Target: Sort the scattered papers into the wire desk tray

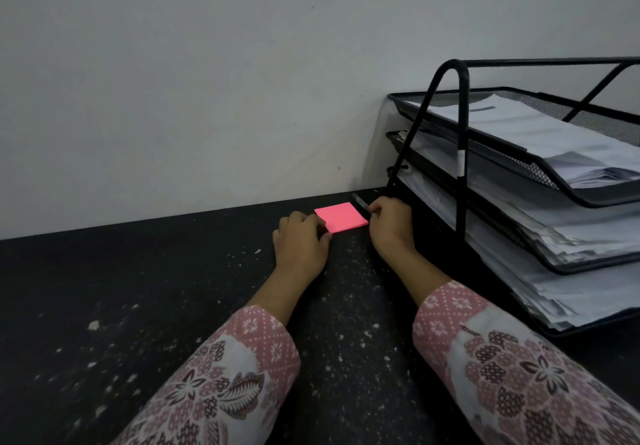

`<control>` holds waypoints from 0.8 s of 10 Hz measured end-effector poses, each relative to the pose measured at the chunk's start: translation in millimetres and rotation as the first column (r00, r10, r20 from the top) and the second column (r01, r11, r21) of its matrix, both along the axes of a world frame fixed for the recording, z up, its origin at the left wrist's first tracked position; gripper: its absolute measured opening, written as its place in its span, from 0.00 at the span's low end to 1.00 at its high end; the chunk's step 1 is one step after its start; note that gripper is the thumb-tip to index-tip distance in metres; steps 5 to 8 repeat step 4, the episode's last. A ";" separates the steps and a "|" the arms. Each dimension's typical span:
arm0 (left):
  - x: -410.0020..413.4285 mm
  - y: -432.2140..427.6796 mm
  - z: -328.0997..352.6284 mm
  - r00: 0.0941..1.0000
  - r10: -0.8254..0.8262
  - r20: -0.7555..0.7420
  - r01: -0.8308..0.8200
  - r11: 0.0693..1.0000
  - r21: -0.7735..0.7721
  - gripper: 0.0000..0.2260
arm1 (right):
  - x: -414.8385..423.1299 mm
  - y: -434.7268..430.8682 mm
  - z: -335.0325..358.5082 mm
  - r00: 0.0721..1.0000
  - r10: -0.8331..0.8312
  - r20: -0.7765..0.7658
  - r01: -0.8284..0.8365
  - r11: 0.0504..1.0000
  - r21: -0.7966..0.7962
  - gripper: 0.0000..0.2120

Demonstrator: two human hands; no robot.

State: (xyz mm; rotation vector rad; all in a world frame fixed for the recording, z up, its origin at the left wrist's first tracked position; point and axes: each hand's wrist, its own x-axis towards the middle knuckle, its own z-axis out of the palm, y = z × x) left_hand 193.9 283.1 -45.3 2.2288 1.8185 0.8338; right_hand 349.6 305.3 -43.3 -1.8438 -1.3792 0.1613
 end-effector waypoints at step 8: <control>-22.6 -30.2 1.4 0.991 -0.055 -0.119 0.055 0.999 -0.002 0.16 | -4.9 -11.8 -1.1 0.991 0.013 0.131 -0.010 1.000 -0.025 0.15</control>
